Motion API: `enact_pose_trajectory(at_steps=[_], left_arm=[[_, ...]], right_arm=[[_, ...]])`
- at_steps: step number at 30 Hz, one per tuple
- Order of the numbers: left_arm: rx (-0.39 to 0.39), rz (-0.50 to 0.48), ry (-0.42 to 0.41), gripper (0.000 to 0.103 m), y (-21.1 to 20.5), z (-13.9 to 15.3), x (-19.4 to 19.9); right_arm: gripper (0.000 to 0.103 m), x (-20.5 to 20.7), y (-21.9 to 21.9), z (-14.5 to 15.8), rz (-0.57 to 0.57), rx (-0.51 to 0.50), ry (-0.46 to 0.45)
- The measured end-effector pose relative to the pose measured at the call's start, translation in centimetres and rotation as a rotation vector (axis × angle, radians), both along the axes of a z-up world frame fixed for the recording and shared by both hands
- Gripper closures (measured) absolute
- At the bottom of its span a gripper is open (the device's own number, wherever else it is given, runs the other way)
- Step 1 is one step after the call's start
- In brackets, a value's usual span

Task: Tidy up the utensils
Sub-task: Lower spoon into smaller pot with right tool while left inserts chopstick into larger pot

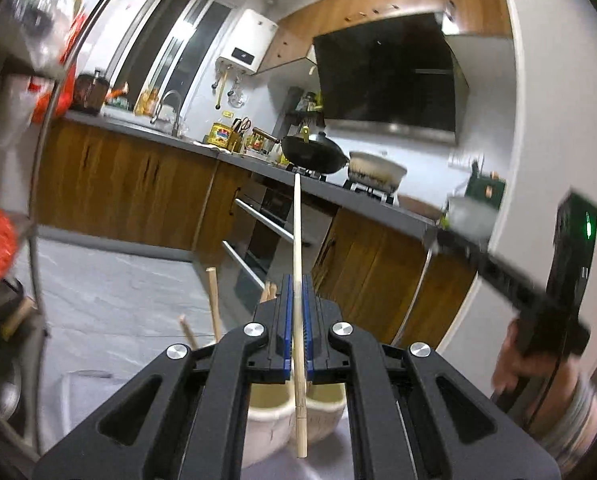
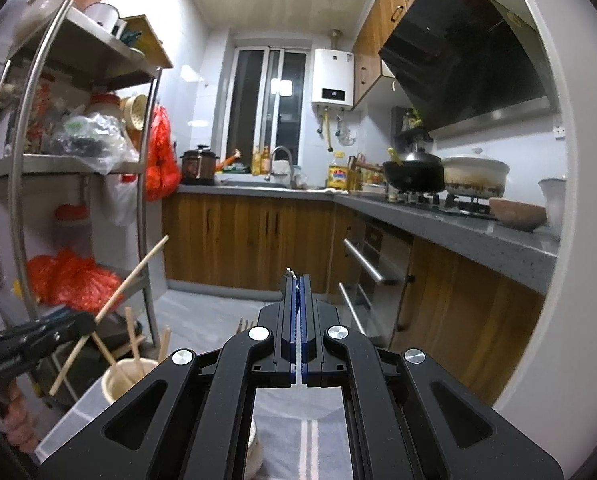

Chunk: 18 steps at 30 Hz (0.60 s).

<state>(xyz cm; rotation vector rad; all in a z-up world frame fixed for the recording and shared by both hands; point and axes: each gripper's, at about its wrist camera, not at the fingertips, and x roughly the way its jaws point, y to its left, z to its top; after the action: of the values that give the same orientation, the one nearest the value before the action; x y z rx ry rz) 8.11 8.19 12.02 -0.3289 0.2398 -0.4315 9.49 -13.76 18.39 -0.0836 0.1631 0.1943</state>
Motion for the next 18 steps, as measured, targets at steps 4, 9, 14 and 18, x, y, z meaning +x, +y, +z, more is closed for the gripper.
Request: enact_pose_trajectory(at_steps=[4,9,14,18], left_arm=[[-0.046,0.0,0.014,0.099,0.1,-0.9,2.1],[0.04,0.048,-0.008,0.099,-2.0,-2.0,3.0],[0.148,0.125,-0.061,0.099,-4.1,-3.2,3.0],[0.208,0.152,-0.104,0.099,-4.8,-4.0,2.4]], right_arm=[[0.101,1.2,0.1,-1.2,-0.023,0.019,0.014],[0.101,2.3,0.2,-2.8,-0.055,0.021,0.022],[0.101,2.5,0.5,-3.9,-0.089,0.006,-0.006],[0.101,2.7,1.5,-4.8,-0.072,-0.043,-0.005]])
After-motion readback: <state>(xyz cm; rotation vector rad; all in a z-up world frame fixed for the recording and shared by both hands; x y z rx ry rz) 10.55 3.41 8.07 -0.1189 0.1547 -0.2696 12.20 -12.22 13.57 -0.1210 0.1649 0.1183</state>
